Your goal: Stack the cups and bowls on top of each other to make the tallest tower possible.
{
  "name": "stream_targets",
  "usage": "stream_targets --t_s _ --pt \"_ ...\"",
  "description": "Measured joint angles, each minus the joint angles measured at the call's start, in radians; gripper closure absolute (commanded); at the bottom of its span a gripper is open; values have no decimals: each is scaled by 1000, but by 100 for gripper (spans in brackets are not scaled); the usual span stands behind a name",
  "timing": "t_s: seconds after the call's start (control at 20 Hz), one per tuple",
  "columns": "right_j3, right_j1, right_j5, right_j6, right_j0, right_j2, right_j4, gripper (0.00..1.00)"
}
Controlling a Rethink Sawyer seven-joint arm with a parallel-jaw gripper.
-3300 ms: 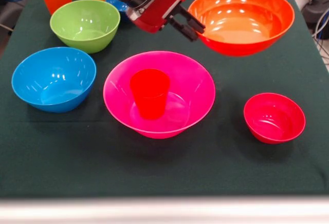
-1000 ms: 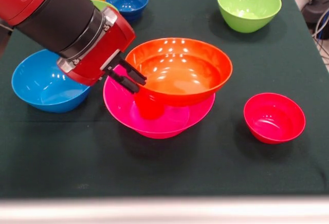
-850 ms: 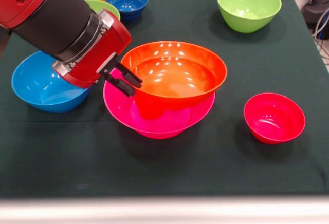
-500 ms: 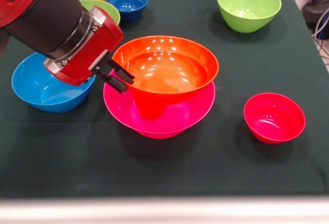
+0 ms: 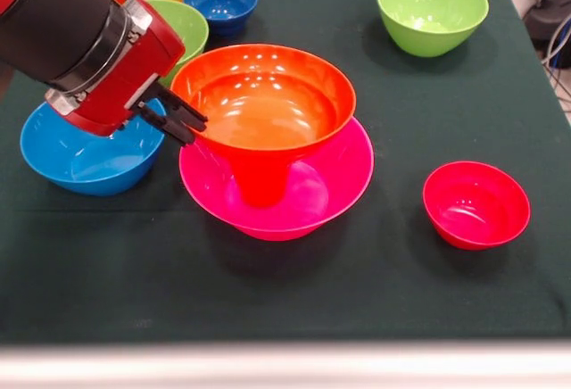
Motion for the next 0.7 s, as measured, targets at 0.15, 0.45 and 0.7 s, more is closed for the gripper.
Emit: stream_targets --t_s 0.15,0.45,0.7 --pt "0 -1 2 0 0 -7 -3 100" --pt "2 0 2 0 -2 -29 -7 100" --pt "50 -1 -12 0 -19 -49 -7 100"
